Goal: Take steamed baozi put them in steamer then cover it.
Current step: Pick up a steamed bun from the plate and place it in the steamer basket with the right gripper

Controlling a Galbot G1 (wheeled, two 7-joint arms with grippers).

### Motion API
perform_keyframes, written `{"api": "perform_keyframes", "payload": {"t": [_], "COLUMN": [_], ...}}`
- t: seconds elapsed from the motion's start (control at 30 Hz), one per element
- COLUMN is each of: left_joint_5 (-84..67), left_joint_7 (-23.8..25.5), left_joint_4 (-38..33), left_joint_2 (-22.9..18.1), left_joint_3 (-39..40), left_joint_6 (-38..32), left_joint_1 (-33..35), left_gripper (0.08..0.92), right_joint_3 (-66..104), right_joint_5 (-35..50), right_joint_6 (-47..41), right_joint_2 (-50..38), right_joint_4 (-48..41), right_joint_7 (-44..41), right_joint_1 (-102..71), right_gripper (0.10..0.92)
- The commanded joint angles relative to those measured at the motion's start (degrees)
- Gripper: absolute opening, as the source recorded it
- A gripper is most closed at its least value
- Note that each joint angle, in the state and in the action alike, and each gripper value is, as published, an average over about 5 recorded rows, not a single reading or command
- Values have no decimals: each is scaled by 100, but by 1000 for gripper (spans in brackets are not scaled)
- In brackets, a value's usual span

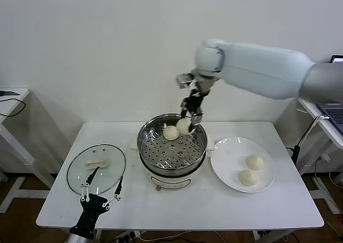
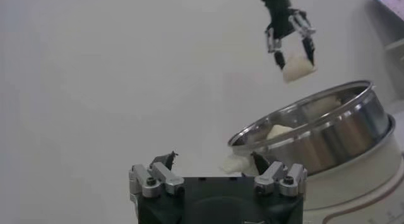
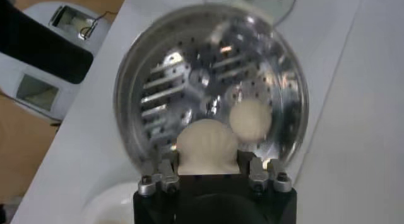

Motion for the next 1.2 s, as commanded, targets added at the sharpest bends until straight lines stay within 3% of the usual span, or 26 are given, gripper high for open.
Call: {"api": "perform_keyframes", "payload": {"t": [0.03, 0.87, 1.07, 1.2], "left_joint_5": [-10, -60, -60, -55], "left_joint_7": [-10, -37, -37, -36], "left_joint_4": [47, 91, 86, 84], "left_joint_2": [1, 3, 5, 12], "left_joint_3": [-1, -33, -27, -2], "left_joint_6": [-9, -24, -17, -3], "left_joint_1": [-35, -27, -12, -9], "left_gripper": [823, 823, 823, 823], "right_joint_3": [-252, -196, -27, 143], "right_joint_5": [389, 116, 54, -86], "right_joint_6": [-340, -355, -343, -320], "right_joint_2": [972, 1347, 994, 316], "right_joint_4": [-148, -847, -442, 169], "right_joint_7": [625, 1292, 1261, 1066], "right_joint_1": [-379, -1309, -1083, -655], "right_gripper": [623, 624, 729, 810]}}
